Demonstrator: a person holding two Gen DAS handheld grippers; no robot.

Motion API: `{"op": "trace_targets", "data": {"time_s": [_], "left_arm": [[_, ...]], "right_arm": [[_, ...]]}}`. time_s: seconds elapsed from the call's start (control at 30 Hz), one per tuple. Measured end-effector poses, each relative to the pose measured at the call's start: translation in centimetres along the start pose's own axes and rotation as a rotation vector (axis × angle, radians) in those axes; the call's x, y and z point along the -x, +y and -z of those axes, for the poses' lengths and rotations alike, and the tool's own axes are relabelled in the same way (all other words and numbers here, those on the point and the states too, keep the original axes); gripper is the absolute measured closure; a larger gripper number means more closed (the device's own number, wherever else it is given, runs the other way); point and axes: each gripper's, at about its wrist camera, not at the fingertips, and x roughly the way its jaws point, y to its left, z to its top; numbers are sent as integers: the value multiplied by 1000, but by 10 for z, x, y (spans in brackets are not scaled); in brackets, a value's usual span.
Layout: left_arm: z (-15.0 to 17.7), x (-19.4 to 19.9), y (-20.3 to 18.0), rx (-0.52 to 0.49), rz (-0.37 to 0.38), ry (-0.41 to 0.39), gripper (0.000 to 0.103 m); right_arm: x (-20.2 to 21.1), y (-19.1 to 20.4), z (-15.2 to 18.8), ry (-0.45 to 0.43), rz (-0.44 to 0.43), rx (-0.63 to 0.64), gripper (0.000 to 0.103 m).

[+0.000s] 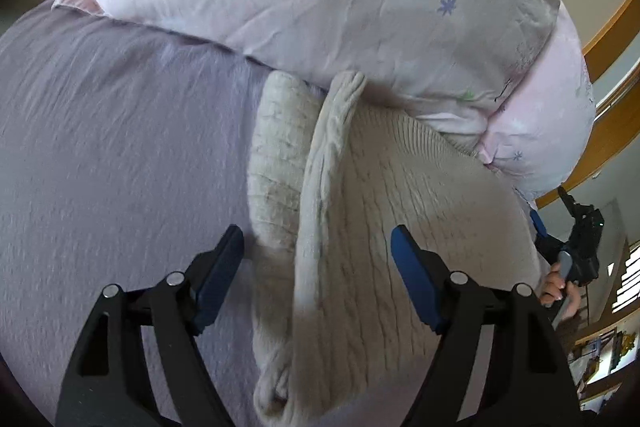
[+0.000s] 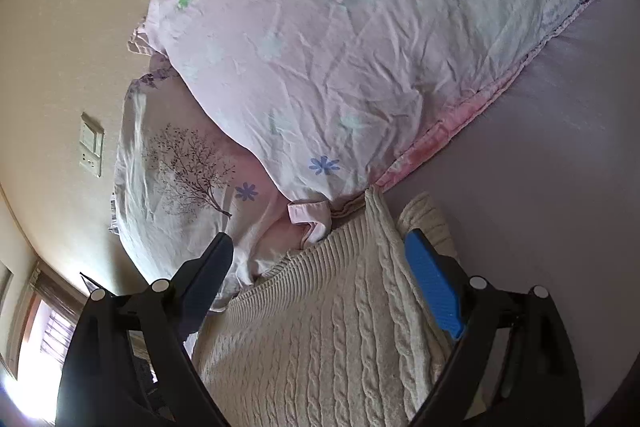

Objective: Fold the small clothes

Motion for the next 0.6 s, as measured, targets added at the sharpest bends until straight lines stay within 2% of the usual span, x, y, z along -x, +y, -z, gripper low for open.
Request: {"op": "trace_targets", "data": {"time_s": [0.03, 0.1, 0.13, 0.17, 0.2, 0.23, 0.3, 0.37, 0.4, 0.47, 0.6], "left_arm": [[-2, -3, 1, 4, 5, 3, 29], [-9, -8, 8, 50, 37, 7, 45], [-11, -9, 15, 94, 58, 8, 50], [-13, -12, 21, 133, 81, 16, 68], [-12, -19, 33, 217, 151, 51, 84], [-8, -25, 44, 312, 233, 74, 84], [-1, -28, 62, 466, 375, 66, 88], [7, -27, 68, 562, 508, 34, 89], [9, -24, 64, 583, 581, 8, 89], [8, -12, 38, 565, 674, -51, 89], [-3, -4, -38, 483, 832, -70, 89]], "right_arm": [[0, 1, 1, -2, -4, 3, 13], [0, 2, 1, 0, -12, 7, 13], [0, 3, 1, 2, -16, 8, 13], [-1, 4, 1, 6, -19, 7, 13], [-1, 4, 1, 11, -27, 5, 13], [-2, 4, 1, 15, -33, 3, 13], [-2, 5, 1, 21, -45, 2, 13], [1, 8, 1, 20, -62, 6, 13], [2, 9, 0, 18, -73, 7, 13], [6, 11, -1, 9, -86, 9, 13], [17, 13, -8, -18, -98, 16, 13]]}}
